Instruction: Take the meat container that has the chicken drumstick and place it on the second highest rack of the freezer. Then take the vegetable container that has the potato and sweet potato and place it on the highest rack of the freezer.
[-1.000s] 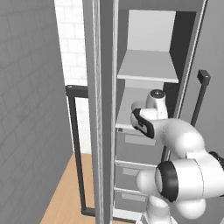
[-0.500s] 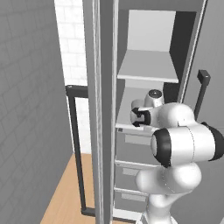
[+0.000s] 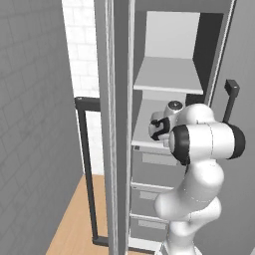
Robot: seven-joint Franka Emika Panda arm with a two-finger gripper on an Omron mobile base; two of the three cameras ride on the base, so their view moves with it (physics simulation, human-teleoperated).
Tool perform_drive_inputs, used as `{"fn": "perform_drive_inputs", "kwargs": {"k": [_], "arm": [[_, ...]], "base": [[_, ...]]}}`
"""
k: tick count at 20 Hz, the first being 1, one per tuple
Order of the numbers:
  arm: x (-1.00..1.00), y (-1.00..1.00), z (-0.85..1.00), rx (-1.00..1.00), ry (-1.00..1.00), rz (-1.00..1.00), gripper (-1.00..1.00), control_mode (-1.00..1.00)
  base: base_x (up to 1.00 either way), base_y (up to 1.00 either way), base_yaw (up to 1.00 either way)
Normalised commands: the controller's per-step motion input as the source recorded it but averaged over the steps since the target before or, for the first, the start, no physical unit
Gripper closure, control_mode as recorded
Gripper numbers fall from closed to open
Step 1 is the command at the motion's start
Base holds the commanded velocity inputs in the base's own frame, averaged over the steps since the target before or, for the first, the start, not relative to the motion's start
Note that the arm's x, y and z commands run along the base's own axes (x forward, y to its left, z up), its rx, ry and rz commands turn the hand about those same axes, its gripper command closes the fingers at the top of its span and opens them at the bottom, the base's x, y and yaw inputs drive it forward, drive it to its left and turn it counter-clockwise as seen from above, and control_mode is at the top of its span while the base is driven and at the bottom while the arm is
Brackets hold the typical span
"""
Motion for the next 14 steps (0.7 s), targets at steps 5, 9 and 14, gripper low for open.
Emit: {"fn": "perform_drive_inputs", "kwargs": {"k": [5, 9, 14], "arm": [[0.19, -0.09, -0.33, 0.0, 0.0, 0.0, 1.0, -1.0], [0.17, -0.01, -0.18, 0.0, 0.0, 0.0, 1.0, -1.0], [0.03, 0.0, -0.01, 0.0, -0.01, 0.0, 1.0, -1.0]], "base": [[0.0, 0.0, 0.0], [0.0, 0.0, 0.0], [0.0, 0.0, 0.0]]}}
